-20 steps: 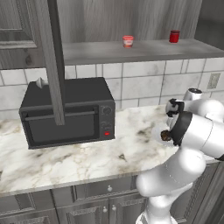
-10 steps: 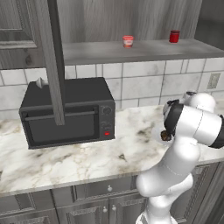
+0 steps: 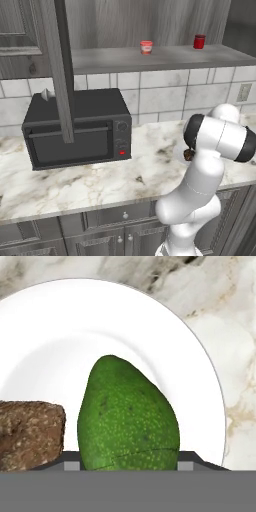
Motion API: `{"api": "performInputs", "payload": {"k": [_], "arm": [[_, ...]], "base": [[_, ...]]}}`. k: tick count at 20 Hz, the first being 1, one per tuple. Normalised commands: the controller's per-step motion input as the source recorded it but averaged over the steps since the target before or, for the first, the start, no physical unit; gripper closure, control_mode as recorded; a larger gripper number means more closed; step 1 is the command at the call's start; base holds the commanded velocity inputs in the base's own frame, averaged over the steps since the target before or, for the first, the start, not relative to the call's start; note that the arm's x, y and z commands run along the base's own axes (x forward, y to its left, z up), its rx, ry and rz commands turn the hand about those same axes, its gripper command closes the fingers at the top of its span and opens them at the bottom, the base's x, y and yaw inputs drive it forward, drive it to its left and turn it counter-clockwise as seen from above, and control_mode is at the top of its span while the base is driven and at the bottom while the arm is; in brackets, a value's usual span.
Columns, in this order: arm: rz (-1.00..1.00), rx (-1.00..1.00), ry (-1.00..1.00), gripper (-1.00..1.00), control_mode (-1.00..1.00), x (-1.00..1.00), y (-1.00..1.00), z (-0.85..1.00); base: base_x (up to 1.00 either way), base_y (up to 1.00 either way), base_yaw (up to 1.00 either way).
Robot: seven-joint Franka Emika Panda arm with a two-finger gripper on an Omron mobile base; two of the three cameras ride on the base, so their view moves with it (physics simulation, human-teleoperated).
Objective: Pick the avocado and bread from the counter and place them on the plate. Then pick the jam from the cabinet and place it next to the plate. Lastly close the cabinet door.
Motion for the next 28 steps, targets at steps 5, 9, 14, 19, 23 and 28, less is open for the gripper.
{"api": "performInputs", "payload": {"k": [5,9,14,19,23,28], "arm": [[-0.02,0.0,0.0,1.0,-1.0,0.04,0.0,-0.22],[-0.01,0.0,0.0,1.0,-1.0,0.06,0.0,-0.21],[0.0,0.0,0.0,1.0,-1.0,0.06,-0.01,-0.18],[0.0,0.0,0.0,1.0,-1.0,0.01,-0.01,-0.14],[-0.02,0.0,0.08,1.0,-1.0,-0.05,0.0,-0.06],[-0.05,0.0,0.18,-1.0,-1.0,-0.03,0.0,-0.04]], "base": [[0.0,0.0,0.0],[0.0,0.0,0.0],[0.0,0.0,0.0],[0.0,0.0,0.0],[0.0,0.0,0.0],[0.0,0.0,0.0]]}}
